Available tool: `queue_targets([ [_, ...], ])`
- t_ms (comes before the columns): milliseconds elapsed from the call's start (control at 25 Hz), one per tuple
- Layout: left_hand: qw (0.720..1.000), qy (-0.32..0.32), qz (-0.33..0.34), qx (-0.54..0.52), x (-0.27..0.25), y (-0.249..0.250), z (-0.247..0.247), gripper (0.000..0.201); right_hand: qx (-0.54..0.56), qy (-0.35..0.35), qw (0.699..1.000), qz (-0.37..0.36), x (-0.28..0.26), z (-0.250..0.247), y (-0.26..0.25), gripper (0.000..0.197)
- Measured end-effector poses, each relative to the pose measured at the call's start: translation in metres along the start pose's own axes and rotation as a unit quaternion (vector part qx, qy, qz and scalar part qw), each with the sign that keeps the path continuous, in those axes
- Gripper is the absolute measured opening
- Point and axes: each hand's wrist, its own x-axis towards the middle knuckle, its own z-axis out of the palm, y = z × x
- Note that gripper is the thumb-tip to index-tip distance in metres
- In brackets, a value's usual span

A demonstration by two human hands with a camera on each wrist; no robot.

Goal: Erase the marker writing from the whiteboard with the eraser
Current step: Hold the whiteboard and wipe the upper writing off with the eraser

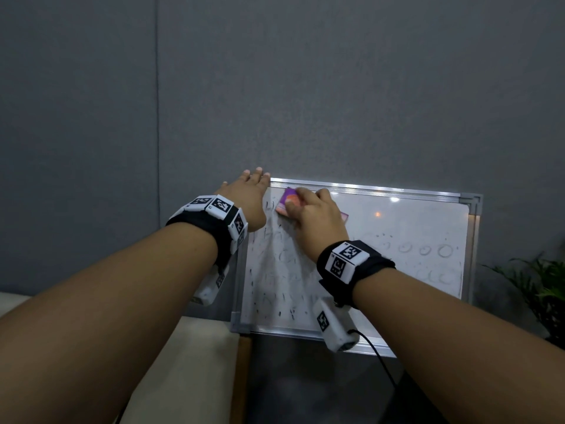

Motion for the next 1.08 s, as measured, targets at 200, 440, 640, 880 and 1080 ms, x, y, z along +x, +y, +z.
queue_targets([
  [200, 1.0, 0.003, 0.003, 0.003, -0.001, -0.001, -0.001, 0.088, -0.037, -0.048, 0.996, -0.057, -0.012, 0.003, -0.009, 0.033],
  [440, 1.0, 0.008, 0.004, 0.005, 0.002, -0.002, 0.001, 0.086, -0.015, 0.0, 1.0, -0.013, 0.008, -0.001, -0.01, 0.028],
  [640, 1.0, 0.007, 0.007, 0.005, 0.0, -0.003, 0.0, 0.087, -0.016, -0.062, 0.995, -0.072, -0.003, 0.002, -0.02, 0.031],
  [880, 1.0, 0.011, 0.005, 0.001, 0.001, -0.002, 0.0, 0.085, -0.023, -0.024, 0.999, -0.022, 0.011, -0.004, -0.013, 0.029],
  [1080, 1.0, 0.008, 0.009, 0.001, 0.0, -0.002, -0.001, 0.083, -0.017, -0.086, 0.993, -0.082, -0.003, -0.002, -0.03, 0.031],
])
